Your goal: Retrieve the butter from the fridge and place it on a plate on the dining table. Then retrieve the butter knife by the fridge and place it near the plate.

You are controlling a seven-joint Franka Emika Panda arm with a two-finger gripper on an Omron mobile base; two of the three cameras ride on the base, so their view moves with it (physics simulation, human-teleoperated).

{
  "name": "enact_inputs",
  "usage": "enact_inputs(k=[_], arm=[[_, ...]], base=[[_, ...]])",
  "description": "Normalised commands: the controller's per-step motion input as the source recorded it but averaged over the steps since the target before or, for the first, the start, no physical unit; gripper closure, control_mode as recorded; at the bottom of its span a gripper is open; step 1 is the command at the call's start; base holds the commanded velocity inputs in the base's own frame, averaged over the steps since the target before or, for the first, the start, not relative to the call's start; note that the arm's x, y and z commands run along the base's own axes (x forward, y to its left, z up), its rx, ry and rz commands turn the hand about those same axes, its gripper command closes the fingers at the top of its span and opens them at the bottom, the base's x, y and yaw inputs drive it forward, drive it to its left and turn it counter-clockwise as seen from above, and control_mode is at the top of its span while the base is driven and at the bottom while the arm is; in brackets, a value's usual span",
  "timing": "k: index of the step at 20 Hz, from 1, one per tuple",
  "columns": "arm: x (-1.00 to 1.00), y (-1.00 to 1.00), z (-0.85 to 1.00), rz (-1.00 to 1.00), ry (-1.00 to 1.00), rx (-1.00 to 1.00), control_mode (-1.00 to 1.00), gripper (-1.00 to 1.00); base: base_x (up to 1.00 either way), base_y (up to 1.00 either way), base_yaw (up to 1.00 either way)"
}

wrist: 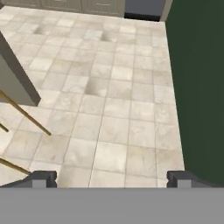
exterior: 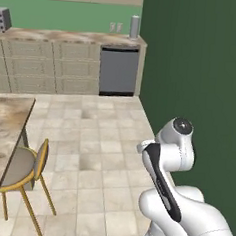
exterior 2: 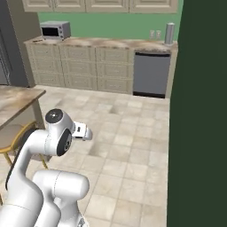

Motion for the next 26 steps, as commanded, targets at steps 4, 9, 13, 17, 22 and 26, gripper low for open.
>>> enact_inputs(k=[4,9,13,17,22,26], arm=[[0.0,0.0,0.0,0.0,0.0,0.0,1.0,-1.0],[0.0,0.0,0.0,0.0,0.0,0.0,1.0,-1.0],[0.0,0.0,0.0,0.0,0.0,0.0,1.0,-1.0],[0.0,0.0,0.0,0.0,0.0,0.0,1.0,-1.0],[0.0,0.0,0.0,0.0,0.0,0.0,1.0,-1.0],[0.0,0.0,0.0,0.0,0.0,0.0,1.0,-1.0]], base=[[1.0,0.06,0.0],[1.0,0.11,0.0],[1.0,0.19,0.0],[1.0,0.31,0.0],[1.0,0.37,0.01],[1.0,0.26,0.08]])
